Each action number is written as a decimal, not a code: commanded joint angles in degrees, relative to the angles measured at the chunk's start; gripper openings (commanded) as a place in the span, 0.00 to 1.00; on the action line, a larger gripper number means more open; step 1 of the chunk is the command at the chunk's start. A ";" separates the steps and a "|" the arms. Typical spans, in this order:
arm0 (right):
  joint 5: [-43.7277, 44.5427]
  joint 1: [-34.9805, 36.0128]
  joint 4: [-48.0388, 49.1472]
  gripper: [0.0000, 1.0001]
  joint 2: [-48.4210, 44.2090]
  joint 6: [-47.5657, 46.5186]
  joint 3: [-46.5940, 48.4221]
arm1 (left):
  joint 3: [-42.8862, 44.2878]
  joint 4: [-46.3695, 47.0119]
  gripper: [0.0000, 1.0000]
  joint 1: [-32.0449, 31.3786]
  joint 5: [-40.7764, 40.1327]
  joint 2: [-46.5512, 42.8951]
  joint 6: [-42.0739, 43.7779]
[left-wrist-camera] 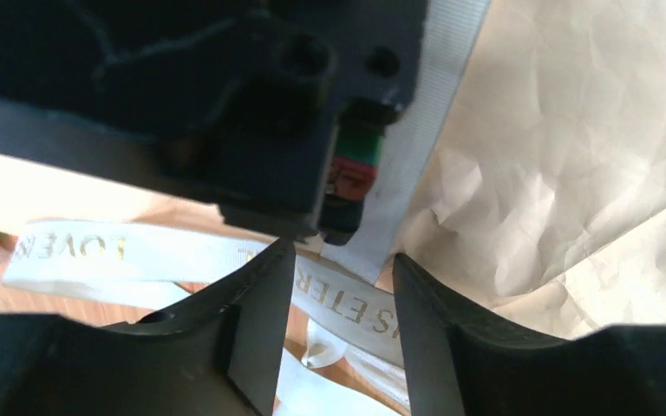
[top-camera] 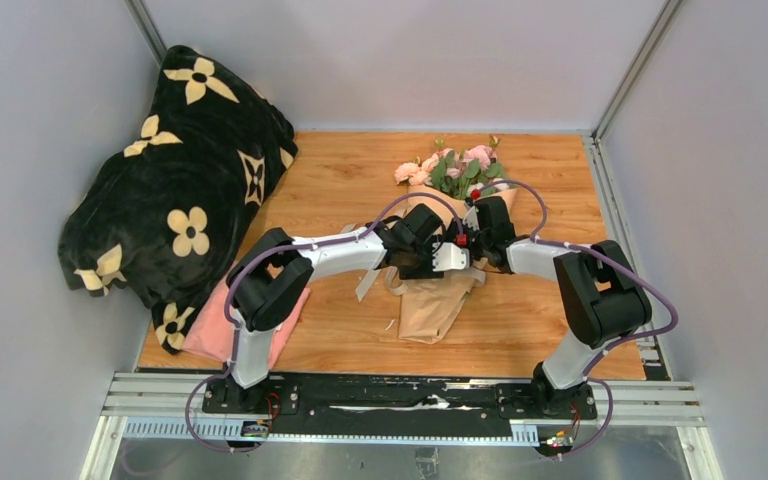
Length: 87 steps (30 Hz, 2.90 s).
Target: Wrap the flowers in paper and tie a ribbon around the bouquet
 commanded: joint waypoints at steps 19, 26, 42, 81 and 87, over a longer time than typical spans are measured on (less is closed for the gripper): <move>-0.55 -2.04 -1.57 0.20 -2.35 -2.97 -2.02 | -2.91 0.13 0.00 1.65 3.69 -13.05 -2.62; -2.26 -2.47 -3.01 0.21 -2.04 -4.98 -0.67 | -3.41 -2.03 0.00 1.39 1.87 -13.99 -2.14; -3.07 -2.43 -1.74 0.20 0.16 -4.20 -0.37 | -5.51 -2.71 0.84 4.33 -8.47 -6.66 -5.51; -3.60 -2.95 -1.30 0.20 0.82 -4.67 -0.77 | -8.10 3.90 0.00 6.31 -6.56 -11.99 -6.60; -3.81 -3.09 -1.26 0.20 1.30 -4.72 -0.64 | -8.32 4.07 0.00 6.31 -6.82 -11.58 -7.12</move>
